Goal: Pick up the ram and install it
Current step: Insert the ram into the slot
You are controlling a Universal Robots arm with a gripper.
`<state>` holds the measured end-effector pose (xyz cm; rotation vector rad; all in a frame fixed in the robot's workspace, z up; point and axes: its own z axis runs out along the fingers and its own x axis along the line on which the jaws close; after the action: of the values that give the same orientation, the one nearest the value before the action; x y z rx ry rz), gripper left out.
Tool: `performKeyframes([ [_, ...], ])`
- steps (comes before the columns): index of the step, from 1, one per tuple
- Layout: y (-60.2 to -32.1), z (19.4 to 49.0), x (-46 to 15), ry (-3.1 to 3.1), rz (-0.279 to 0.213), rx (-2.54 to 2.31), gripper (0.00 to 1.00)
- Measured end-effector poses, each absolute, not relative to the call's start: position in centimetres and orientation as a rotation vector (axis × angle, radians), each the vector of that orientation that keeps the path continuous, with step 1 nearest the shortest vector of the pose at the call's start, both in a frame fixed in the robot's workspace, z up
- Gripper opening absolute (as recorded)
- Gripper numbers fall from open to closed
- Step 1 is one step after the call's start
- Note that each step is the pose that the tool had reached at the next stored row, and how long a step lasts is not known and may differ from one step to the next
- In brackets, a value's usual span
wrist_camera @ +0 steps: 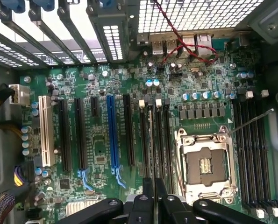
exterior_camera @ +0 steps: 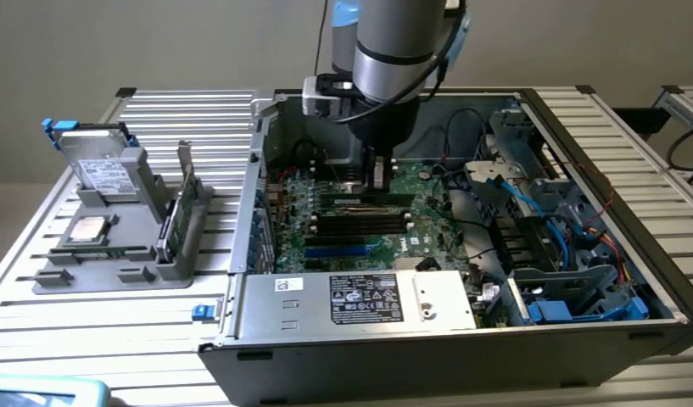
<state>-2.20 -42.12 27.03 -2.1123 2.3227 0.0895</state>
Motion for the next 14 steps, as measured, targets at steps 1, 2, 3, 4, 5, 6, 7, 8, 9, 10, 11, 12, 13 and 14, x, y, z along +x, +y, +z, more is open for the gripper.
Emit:
performKeyframes([
  [1, -42.1, 26.9, -2.4, 2.321, 0.089, -2.114, 0.14],
  [2, -42.1, 26.7, -2.4, 2.320, 0.089, -2.116, 0.14],
  [3, -42.0, 26.5, -2.5, 2.318, 0.089, -2.117, 0.14],
  [4, -42.0, 26.3, -2.5, 2.317, 0.089, -2.119, 0.14],
  [5, -41.9, 26.1, -2.5, 2.317, 0.089, -2.119, 0.14],
  [6, -41.8, 25.9, -2.5, 2.316, 0.089, -2.120, 0.14],
  [7, -41.6, 25.8, -2.5, 2.314, 0.089, -2.123, 0.14],
  [8, -41.6, 25.6, -2.5, 2.307, 0.090, -2.130, 0.14],
  [9, -41.5, 25.4, -2.5, 2.301, 0.089, -2.138, 0.14],
  [10, -41.5, 25.3, -2.5, 2.299, 0.087, -2.142, 0.14],
  [11, -41.5, 25.2, -2.5, 2.302, 0.082, -2.143, 0.14],
  [12, -41.5, 25.2, -2.5, 2.304, 0.076, -2.146, 0.14],
  [13, -41.5, 25.1, -2.5, 2.306, 0.073, -2.147, 0.14],
  [14, -41.5, 25.0, -2.5, 2.307, 0.070, -2.149, 0.14],
])
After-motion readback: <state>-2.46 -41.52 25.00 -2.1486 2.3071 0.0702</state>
